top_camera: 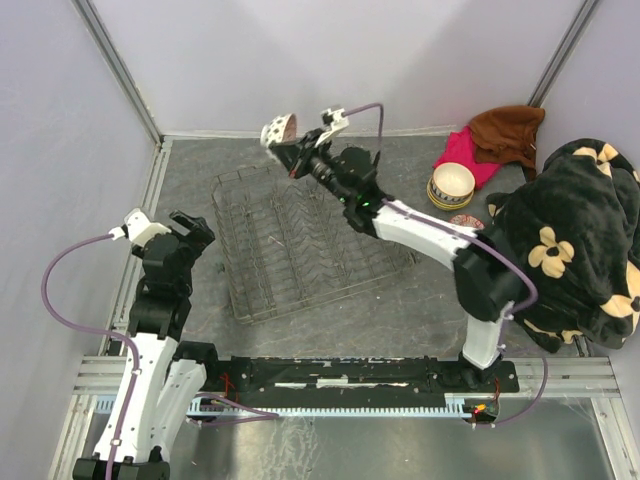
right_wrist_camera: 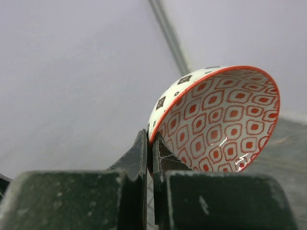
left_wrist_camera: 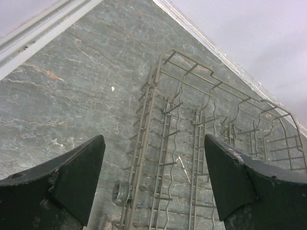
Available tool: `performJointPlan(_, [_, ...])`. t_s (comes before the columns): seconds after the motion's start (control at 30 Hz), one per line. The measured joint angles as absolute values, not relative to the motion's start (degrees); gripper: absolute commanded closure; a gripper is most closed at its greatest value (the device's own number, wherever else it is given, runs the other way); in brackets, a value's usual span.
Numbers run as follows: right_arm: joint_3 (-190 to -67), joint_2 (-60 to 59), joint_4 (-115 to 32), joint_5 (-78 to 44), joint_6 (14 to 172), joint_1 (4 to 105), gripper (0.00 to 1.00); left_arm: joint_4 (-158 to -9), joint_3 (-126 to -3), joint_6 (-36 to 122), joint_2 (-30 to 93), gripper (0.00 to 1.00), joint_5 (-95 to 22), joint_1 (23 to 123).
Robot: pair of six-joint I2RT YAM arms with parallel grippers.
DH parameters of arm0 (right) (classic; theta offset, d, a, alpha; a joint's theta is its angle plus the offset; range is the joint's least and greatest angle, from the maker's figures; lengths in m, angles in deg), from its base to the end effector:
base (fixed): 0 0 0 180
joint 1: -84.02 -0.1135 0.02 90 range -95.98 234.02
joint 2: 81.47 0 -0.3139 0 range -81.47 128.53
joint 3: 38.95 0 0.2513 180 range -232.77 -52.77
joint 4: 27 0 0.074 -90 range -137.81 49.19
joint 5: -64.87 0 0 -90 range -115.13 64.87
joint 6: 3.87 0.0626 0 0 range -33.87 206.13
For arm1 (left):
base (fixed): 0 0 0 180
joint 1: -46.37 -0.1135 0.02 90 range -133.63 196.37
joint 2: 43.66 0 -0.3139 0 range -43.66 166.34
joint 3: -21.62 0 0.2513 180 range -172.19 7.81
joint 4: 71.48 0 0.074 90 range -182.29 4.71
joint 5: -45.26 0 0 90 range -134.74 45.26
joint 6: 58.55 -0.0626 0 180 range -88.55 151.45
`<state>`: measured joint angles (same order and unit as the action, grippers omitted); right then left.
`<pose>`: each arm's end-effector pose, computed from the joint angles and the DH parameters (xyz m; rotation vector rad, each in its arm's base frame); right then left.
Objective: Unload the bowls from the dish rack
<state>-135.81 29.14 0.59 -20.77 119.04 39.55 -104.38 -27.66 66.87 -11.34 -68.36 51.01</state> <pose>0.3585 0.3586 0.3802 -0.2130 1.4149 1.1827 0.1230 0.0152 0.3186 -0.7532 1.6640 -0.1118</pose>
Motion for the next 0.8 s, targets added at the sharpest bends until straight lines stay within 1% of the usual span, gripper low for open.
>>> performJointPlan(0.07, [-135.46, 22.61, -5.29, -22.63, 115.08, 39.96, 0.99, -104.34, -27.66, 67.06, -10.79, 0.09, -67.31, 50.99])
performJointPlan(0.17, [-137.12, 13.62, -20.15, -28.23, 108.66, 39.99, 0.99, -103.75, -27.66, 67.41, -9.20, 0.09, -65.36, 50.99])
performJointPlan(0.3, [-141.12, 6.78, -39.43, -37.87, 101.68, 39.90, 0.99, -103.03, -27.85, 67.41, -6.49, 0.09, -62.76, 50.99])
performJointPlan(0.47, [-144.82, 2.08, -63.21, -47.79, 97.27, 41.84, 0.99, -102.66, -28.14, 67.44, -3.97, 0.09, -60.40, 51.01])
performJointPlan(0.6, [-146.37, 0.77, -78.55, -52.20, 96.70, 45.95, 0.99, -102.35, -28.42, 67.44, -3.56, 0.09, -59.09, 51.01])
performJointPlan(0.67, [-146.30, -0.10, -85.02, -53.21, 96.74, 48.36, 0.99, -102.26, -28.79, 67.44, -3.41, 0.09, -58.61, 50.99])
performJointPlan(0.8, [-144.36, -3.32, -93.30, -53.93, 96.77, 53.14, 0.99, -101.85, -29.14, 67.41, -3.19, 0.09, -57.78, 50.99])
